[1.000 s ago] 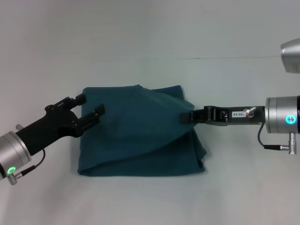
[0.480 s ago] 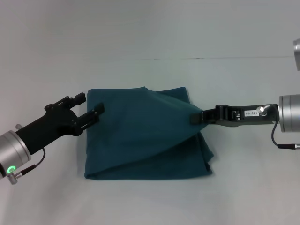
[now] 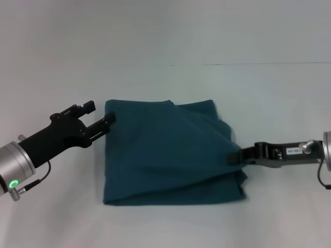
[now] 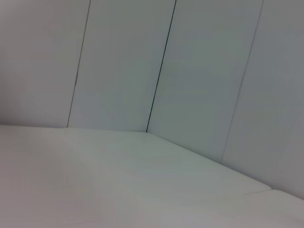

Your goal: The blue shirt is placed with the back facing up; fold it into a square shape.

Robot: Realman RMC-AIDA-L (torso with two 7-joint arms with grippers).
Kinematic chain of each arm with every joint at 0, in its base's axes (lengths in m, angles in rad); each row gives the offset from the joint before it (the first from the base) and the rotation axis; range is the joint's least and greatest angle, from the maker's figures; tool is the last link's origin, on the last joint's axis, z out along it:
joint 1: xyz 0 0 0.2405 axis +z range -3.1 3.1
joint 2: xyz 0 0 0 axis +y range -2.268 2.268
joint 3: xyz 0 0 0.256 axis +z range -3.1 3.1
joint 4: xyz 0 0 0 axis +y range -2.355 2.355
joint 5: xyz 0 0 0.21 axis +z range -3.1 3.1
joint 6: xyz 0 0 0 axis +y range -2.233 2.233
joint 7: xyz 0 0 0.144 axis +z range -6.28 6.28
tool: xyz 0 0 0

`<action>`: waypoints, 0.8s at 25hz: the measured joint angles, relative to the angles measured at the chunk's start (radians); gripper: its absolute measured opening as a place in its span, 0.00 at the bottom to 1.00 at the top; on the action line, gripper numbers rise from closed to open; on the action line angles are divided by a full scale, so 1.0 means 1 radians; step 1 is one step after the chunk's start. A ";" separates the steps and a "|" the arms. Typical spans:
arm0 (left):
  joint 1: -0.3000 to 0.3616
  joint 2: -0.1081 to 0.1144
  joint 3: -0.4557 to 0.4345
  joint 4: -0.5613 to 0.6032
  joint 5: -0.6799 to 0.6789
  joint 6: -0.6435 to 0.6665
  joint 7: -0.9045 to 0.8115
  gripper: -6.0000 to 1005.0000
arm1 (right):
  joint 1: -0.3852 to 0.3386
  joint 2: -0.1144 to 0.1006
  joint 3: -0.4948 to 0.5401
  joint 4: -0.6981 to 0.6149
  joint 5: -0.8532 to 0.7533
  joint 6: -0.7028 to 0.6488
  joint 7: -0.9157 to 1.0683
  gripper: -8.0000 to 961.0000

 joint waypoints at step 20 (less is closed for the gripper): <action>-0.029 -0.001 -0.002 0.000 0.000 -0.044 0.000 0.69 | -0.007 -0.012 0.141 -0.027 -0.017 0.179 0.003 0.48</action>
